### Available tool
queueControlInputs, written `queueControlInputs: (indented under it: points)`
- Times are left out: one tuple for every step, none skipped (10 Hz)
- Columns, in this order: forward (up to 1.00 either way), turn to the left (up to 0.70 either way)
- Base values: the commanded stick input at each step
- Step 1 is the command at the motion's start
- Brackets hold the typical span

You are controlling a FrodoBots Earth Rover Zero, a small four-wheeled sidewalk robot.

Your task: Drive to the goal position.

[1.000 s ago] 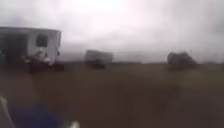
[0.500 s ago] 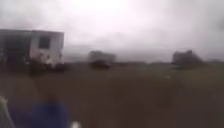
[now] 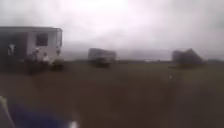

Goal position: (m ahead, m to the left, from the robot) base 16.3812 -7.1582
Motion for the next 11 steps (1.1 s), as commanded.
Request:
queueControlInputs:
  points:
    - [0.70,0.00]
    - [0.70,0.00]
    - [0.70,0.00]
    - [0.70,0.00]
    - [0.70,0.00]
    - [0.70,0.00]
    - [0.70,0.00]
    - [0.70,0.00]
    - [0.70,0.00]
    - [0.70,0.00]
    - [0.70,0.00]
